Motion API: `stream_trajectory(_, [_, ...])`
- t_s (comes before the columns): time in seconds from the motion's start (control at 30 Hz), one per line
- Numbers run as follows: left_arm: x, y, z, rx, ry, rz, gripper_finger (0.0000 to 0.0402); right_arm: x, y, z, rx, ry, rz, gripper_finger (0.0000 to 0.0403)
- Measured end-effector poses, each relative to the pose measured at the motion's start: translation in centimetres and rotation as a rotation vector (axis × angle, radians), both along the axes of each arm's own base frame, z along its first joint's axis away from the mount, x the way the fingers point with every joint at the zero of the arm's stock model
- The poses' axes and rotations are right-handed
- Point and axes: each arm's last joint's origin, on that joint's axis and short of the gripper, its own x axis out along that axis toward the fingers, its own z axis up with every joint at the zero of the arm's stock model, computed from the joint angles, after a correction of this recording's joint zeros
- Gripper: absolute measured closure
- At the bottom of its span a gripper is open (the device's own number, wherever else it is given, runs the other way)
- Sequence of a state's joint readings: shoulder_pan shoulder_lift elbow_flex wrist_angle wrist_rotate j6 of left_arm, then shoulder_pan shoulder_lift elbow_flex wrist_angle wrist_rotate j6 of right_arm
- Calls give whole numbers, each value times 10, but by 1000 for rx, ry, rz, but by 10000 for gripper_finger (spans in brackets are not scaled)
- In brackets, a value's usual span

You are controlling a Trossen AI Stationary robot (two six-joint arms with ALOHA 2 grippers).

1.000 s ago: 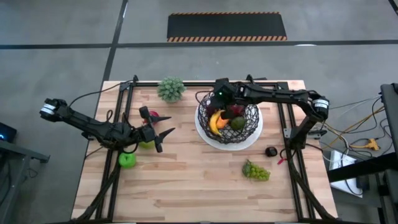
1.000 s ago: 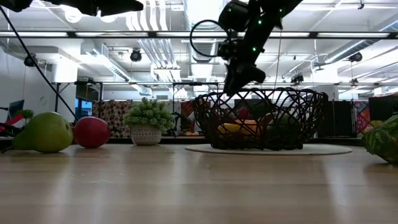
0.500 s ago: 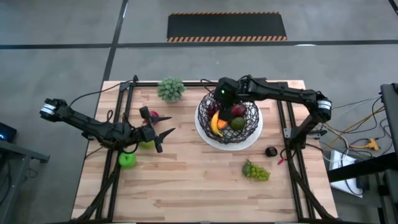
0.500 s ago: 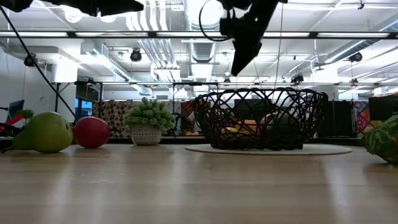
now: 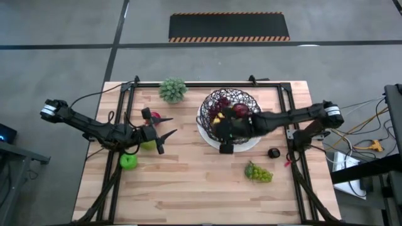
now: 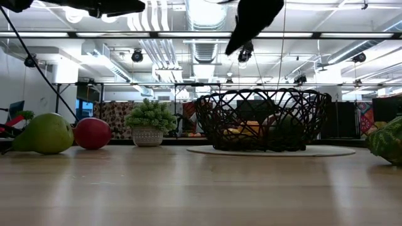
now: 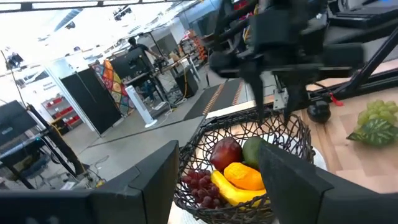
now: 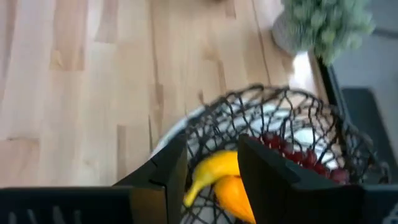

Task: Build produce basket
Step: Put the green pear into the black wire basket

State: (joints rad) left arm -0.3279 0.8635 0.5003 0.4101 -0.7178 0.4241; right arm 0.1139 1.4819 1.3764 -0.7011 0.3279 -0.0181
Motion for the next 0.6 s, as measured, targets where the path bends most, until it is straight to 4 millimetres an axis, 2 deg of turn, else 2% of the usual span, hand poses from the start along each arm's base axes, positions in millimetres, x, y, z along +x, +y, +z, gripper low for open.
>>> stream_trajectory(0.27, [0,0,0,-104,-41,0,200,-7,54,-4,-65,-60,105,297])
stream_trajectory(0.43, [1,0,-12,-294,-72,-1,200,-24,75,-5,-102,-97,88,312])
stream_trajectory(0.6, [0,-4,-28,-522,32,0,200,-37,91,-9,-76,-141,139,321])
